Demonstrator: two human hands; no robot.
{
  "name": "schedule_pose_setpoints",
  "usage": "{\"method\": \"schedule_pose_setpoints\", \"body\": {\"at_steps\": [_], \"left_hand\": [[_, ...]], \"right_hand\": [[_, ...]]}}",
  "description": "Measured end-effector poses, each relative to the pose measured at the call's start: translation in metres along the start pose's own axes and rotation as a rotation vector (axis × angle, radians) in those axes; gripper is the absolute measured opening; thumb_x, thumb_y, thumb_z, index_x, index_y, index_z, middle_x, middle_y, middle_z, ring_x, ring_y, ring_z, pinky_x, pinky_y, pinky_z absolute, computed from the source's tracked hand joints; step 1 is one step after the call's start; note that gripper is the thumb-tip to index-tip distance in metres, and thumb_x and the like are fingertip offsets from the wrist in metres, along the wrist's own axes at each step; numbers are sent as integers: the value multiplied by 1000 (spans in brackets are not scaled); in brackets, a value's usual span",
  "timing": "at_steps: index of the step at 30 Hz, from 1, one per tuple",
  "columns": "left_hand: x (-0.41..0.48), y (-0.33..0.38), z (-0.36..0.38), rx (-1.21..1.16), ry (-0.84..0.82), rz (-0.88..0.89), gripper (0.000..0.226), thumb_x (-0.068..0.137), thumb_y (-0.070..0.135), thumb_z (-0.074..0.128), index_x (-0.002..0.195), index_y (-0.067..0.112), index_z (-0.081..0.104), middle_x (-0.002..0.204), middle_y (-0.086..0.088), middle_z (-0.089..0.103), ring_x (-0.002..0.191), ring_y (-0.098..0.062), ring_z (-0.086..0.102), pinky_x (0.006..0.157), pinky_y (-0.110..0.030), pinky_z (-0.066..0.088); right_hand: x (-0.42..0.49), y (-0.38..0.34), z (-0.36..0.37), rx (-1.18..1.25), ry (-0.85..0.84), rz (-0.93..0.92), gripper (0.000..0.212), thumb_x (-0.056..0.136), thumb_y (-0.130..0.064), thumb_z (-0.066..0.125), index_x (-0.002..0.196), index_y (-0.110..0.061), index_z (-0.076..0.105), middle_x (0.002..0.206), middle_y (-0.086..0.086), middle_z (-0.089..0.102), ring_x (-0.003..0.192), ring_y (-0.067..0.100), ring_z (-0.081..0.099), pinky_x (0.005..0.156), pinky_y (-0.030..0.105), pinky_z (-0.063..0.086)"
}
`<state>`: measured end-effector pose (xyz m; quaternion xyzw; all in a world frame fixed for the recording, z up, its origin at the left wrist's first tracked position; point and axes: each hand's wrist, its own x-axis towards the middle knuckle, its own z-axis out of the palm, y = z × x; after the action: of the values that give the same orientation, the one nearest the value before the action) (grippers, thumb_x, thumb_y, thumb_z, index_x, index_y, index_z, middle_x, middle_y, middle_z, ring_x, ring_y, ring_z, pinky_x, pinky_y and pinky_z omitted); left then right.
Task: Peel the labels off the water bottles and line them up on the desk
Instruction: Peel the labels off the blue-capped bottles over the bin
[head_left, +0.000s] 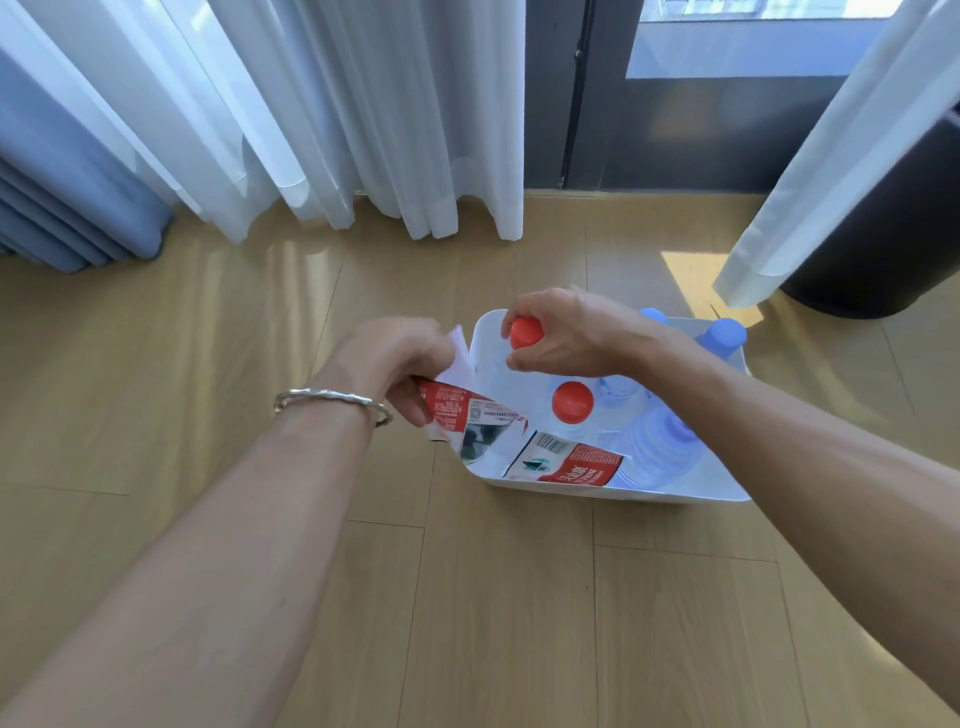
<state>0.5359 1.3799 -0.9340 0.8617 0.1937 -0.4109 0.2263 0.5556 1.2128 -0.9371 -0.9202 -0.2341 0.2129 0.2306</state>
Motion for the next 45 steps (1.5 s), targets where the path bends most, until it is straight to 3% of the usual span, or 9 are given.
{"method": "schedule_pose_setpoints", "body": {"at_steps": [12, 18, 21, 25, 30, 33, 36, 39, 45], "left_hand": [[-4, 12, 30, 167, -313, 145, 27, 94, 9, 45, 115, 4, 61, 89, -8, 62, 73, -13, 59, 65, -20, 49], [4, 16, 48, 293, -251, 288, 27, 86, 30, 65, 105, 11, 67, 105, -6, 68, 84, -17, 60, 79, -31, 53], [2, 18, 53, 350, -163, 371, 27, 81, 37, 70, 70, 16, 55, 72, 3, 52, 65, -16, 46, 58, -28, 37], [1, 20, 68, 338, -12, 412, 39, 74, 43, 75, 71, 13, 51, 67, 0, 51, 58, -14, 45, 51, -26, 33], [3, 22, 83, 361, 118, 441, 39, 76, 30, 77, 67, 16, 41, 67, 0, 48, 64, -16, 50, 55, -28, 39], [6, 17, 85, 372, 219, 440, 36, 84, 12, 64, 62, 14, 35, 70, -6, 48, 68, -21, 47, 50, -28, 33], [7, 13, 89, 343, 322, 444, 21, 85, 5, 49, 70, 9, 36, 65, -2, 39, 67, -25, 48, 44, -27, 26], [5, 14, 93, 375, 346, 440, 20, 86, 7, 50, 68, 9, 42, 64, -3, 38, 61, -24, 45, 43, -27, 25], [-5, 16, 104, 334, 378, 421, 23, 83, 6, 49, 61, 10, 45, 62, -4, 41, 64, -28, 44, 43, -27, 26]], "right_hand": [[3, -3, 2, 35, -2, 26, 30, 81, -37, 66, 103, -18, 63, 96, 0, 64, 86, 23, 60, 72, 34, 52], [4, -4, 7, 49, 37, 41, 32, 85, -42, 64, 107, -19, 61, 102, 2, 62, 87, 22, 57, 67, 29, 41], [5, -7, 8, 64, 35, 52, 34, 84, -46, 63, 105, -20, 61, 101, 2, 62, 87, 21, 57, 67, 29, 42], [6, -13, 2, 26, -65, 52, 40, 86, -47, 62, 115, -20, 61, 109, 1, 62, 93, 20, 56, 77, 31, 46], [-4, -14, -13, -31, -92, 88, 47, 85, -51, 62, 120, -21, 59, 116, 0, 63, 99, 20, 57, 86, 34, 49], [-15, -13, -28, -124, -56, 162, 51, 81, -60, 62, 97, -12, 66, 92, 4, 67, 81, 22, 60, 65, 31, 47], [-29, -12, -33, -225, -339, 316, 62, 75, -72, 58, 87, -12, 64, 76, 3, 66, 65, 18, 65, 60, 27, 51], [-38, -12, -13, -282, -484, 338, 50, 83, -60, 58, 102, -15, 64, 75, 1, 67, 56, 12, 63, 59, 25, 49], [-52, -1, -15, -216, -309, 269, 35, 83, -33, 56, 116, -23, 65, 79, -1, 69, 49, 10, 57, 48, 18, 41]]}}
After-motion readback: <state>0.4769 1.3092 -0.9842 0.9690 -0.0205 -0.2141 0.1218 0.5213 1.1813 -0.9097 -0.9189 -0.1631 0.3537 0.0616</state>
